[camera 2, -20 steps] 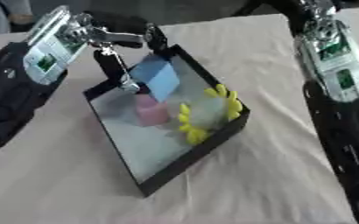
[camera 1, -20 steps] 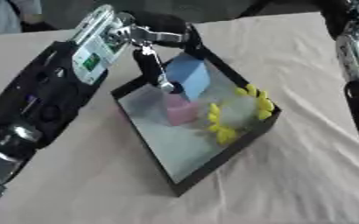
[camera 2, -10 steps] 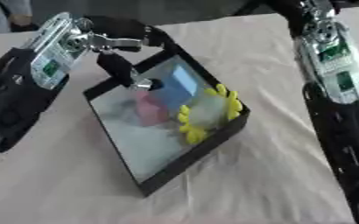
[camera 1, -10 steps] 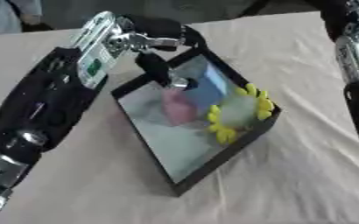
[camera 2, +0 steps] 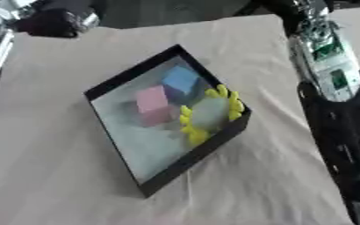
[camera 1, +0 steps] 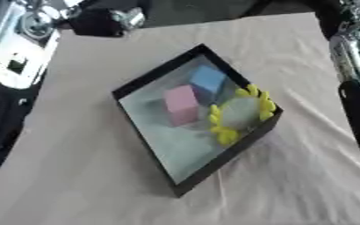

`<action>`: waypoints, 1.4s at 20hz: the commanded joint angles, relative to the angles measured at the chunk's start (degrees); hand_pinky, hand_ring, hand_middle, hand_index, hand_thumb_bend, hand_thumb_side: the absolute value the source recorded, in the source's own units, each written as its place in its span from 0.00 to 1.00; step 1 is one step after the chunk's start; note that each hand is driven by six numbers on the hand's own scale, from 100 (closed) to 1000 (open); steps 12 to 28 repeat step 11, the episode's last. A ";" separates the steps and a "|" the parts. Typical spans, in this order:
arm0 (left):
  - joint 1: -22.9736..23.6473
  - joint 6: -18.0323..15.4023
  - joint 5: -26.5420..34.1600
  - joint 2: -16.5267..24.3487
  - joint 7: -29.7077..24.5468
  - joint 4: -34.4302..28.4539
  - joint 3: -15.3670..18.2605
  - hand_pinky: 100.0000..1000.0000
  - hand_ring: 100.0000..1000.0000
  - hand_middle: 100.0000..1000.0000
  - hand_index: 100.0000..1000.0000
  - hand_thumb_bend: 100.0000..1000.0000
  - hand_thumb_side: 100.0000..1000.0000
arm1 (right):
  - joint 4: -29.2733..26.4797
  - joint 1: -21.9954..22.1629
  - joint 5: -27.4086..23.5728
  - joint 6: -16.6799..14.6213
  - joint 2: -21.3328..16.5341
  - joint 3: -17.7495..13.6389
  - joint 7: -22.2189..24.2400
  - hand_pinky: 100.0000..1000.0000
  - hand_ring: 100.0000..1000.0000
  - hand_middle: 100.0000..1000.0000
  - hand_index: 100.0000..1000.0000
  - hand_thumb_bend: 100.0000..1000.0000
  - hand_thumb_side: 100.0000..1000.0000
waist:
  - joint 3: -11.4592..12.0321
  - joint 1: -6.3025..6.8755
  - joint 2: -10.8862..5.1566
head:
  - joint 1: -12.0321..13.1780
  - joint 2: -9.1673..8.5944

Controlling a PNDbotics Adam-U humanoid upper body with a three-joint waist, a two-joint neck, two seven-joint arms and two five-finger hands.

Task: Pick up objects on the table and place them in the box.

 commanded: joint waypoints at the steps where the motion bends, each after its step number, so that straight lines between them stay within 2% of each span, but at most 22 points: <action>1: 2.61 5.75 10.35 3.91 9.18 -6.53 5.77 0.82 0.75 0.76 0.80 0.00 0.71 | -2.37 -1.20 -0.11 -0.39 -0.78 -0.47 -0.41 0.90 0.72 0.59 0.84 0.00 0.22 | 0.30 -0.61 -0.94 | -0.40 -0.08; 5: 8.78 9.15 20.35 5.51 20.02 -12.33 10.75 0.83 0.76 0.77 0.81 0.00 0.74 | -3.40 -0.82 -0.35 -0.85 -0.84 -0.50 -0.71 0.90 0.73 0.59 0.84 0.00 0.22 | 0.77 -1.31 -0.84 | 0.01 -0.08; 10: 15.88 8.55 29.17 5.79 27.88 -16.58 15.20 0.83 0.77 0.78 0.83 0.00 0.76 | -3.97 -0.20 0.05 -1.89 -0.83 -0.71 -0.55 0.90 0.73 0.59 0.84 0.00 0.25 | 1.32 -2.06 -0.94 | 1.38 -0.08; 11: 17.36 8.18 30.01 5.76 28.57 -17.06 15.88 0.84 0.77 0.78 0.84 0.00 0.75 | -4.04 -0.02 0.05 -2.08 -0.79 -0.75 -0.49 0.90 0.73 0.59 0.84 0.00 0.25 | 1.45 -2.24 -0.98 | 1.58 -0.08; 28: 17.36 8.18 30.01 5.76 28.57 -17.06 15.88 0.84 0.77 0.78 0.84 0.00 0.75 | -4.04 -0.02 0.05 -2.08 -0.79 -0.75 -0.49 0.90 0.73 0.59 0.84 0.00 0.25 | 1.45 -2.24 -0.98 | 1.58 -0.08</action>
